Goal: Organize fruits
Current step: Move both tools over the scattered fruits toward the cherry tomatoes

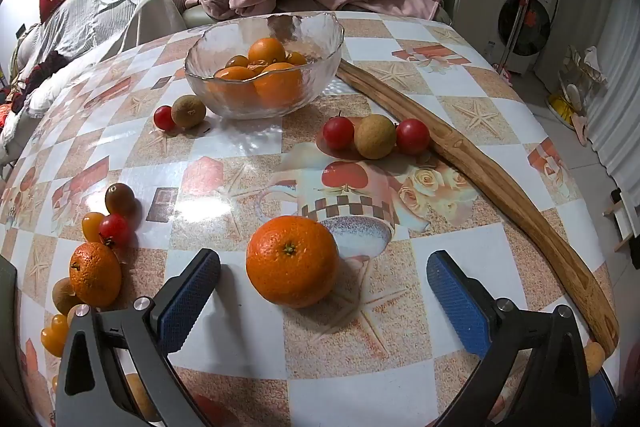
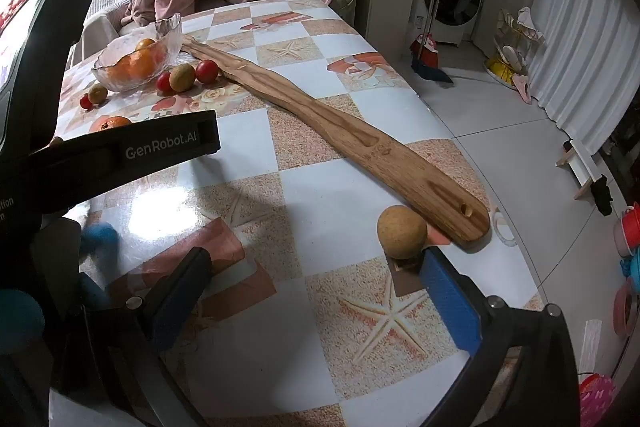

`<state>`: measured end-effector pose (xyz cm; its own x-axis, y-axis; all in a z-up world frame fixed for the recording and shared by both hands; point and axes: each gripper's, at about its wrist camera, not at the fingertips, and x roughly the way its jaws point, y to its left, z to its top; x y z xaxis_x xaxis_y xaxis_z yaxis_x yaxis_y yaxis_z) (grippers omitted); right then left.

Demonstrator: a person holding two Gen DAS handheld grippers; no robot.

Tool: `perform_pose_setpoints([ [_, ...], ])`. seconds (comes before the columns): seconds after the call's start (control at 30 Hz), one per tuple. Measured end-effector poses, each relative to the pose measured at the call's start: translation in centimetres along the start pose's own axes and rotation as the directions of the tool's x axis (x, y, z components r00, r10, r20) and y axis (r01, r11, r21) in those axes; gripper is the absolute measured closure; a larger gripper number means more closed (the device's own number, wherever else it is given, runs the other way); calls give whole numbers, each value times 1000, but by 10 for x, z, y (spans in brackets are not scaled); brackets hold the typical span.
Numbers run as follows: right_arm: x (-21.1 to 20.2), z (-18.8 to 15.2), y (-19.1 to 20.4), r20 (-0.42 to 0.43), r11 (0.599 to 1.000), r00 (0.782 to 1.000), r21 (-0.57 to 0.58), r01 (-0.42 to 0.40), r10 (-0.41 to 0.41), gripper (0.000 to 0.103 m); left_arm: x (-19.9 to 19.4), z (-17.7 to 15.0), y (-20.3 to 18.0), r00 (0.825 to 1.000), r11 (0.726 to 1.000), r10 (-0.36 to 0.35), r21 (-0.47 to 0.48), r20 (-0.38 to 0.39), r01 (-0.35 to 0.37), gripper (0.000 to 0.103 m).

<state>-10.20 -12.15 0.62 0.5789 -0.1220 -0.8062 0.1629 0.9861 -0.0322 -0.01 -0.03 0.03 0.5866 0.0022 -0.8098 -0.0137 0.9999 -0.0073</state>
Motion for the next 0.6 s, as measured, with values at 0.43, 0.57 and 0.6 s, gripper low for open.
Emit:
perform_pose_setpoints([
  [0.43, -31, 19, 13, -167, 998, 986, -46, -36, 28, 0, -100, -5, 77, 999, 993, 5, 119, -47, 1, 0],
  [0.57, -47, 24, 28, -214, 991, 970, -43, -128, 116, 0, -108, -15, 126, 985, 994, 66, 95, -159, -52, 0],
  [0.6, -51, 25, 33, -221, 989, 967, -50, -142, 128, 0, -109, -22, 134, 982, 994, 72, 89, -174, -57, 0],
])
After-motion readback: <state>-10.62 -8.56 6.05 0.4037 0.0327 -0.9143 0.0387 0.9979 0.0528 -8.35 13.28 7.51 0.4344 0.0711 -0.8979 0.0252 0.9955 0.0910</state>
